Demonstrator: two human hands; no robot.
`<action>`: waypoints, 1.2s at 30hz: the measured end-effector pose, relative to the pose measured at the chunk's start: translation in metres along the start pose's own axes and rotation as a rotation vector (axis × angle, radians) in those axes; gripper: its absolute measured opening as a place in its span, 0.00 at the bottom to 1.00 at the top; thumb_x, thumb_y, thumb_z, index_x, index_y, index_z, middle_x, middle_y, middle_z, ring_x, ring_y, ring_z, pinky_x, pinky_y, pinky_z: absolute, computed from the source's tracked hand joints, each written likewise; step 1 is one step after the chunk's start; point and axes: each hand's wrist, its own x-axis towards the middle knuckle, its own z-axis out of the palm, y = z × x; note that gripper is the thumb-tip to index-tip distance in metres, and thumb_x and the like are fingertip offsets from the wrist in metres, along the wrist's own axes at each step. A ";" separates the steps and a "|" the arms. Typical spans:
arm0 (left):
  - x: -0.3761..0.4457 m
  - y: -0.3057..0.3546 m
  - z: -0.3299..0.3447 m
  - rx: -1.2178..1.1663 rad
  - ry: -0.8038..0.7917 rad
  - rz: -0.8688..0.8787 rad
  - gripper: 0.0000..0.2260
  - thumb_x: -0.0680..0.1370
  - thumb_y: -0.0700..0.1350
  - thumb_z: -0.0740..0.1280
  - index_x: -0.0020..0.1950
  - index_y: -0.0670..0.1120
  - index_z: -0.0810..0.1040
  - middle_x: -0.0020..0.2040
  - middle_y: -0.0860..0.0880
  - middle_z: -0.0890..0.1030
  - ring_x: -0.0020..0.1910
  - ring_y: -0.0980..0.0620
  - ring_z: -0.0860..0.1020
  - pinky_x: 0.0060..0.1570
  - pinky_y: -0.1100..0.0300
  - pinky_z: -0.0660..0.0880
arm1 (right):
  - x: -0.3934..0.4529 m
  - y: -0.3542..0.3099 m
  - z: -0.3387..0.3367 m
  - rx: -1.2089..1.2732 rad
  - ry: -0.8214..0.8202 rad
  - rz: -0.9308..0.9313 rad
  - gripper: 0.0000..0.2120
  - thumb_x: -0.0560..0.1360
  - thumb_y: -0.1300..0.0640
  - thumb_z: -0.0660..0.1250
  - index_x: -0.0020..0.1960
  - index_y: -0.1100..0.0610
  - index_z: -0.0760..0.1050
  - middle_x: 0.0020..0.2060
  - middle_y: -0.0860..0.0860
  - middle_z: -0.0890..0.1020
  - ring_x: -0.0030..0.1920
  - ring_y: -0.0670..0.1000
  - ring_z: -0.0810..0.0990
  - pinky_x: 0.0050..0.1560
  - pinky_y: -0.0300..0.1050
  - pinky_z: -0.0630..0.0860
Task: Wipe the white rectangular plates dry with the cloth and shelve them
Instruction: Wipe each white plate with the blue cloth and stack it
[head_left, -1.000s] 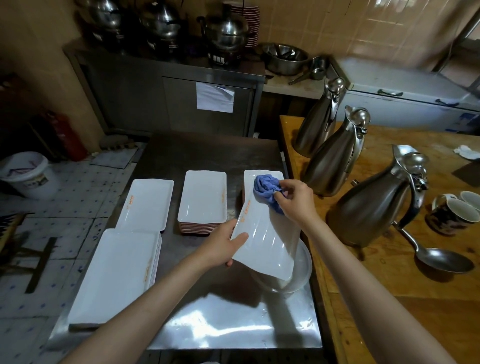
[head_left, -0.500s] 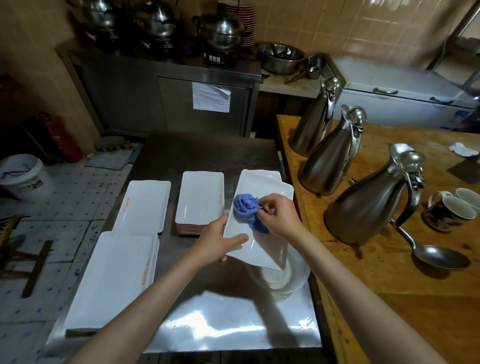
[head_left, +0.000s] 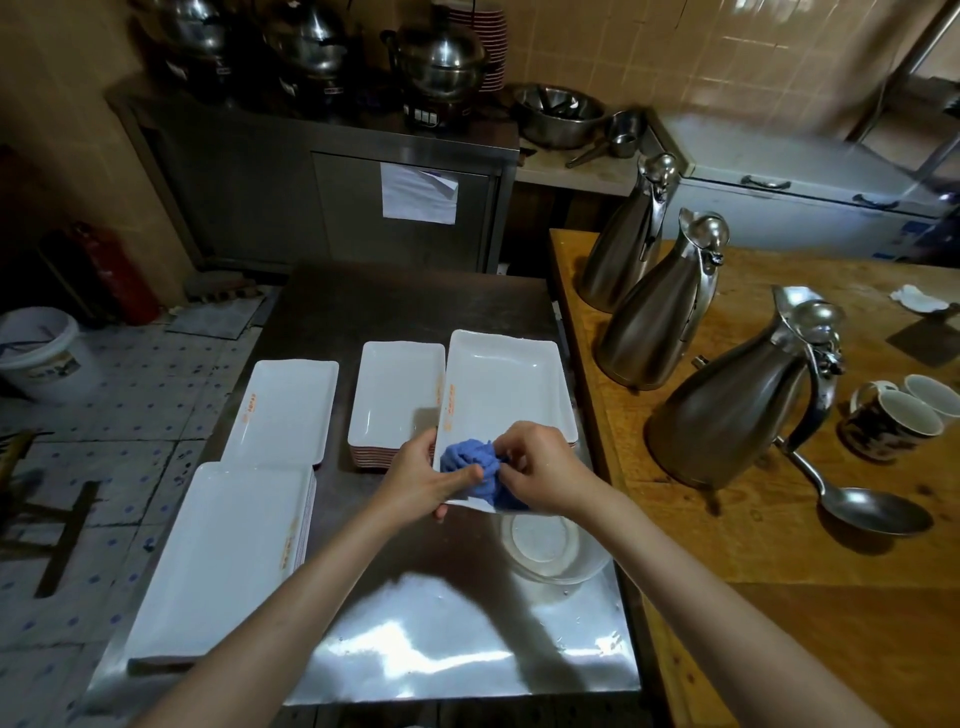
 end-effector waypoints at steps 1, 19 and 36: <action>-0.001 0.000 0.000 -0.006 0.002 0.005 0.19 0.71 0.46 0.74 0.58 0.44 0.73 0.50 0.45 0.81 0.31 0.51 0.76 0.21 0.62 0.70 | -0.001 0.000 -0.001 -0.008 -0.016 -0.006 0.07 0.73 0.63 0.64 0.44 0.64 0.80 0.40 0.59 0.80 0.40 0.55 0.77 0.41 0.45 0.74; 0.000 -0.003 0.003 0.049 0.059 -0.033 0.22 0.75 0.43 0.70 0.68 0.45 0.68 0.55 0.50 0.75 0.36 0.52 0.79 0.23 0.65 0.73 | -0.018 0.023 0.004 -0.224 0.095 -0.173 0.14 0.72 0.61 0.71 0.57 0.59 0.79 0.51 0.54 0.78 0.50 0.52 0.77 0.48 0.41 0.76; -0.001 -0.014 0.006 0.014 0.101 -0.032 0.21 0.74 0.42 0.71 0.66 0.45 0.71 0.55 0.47 0.79 0.34 0.51 0.77 0.21 0.62 0.71 | -0.034 0.025 0.023 -0.163 0.259 -0.234 0.15 0.66 0.57 0.74 0.51 0.54 0.78 0.47 0.50 0.80 0.47 0.53 0.77 0.46 0.47 0.75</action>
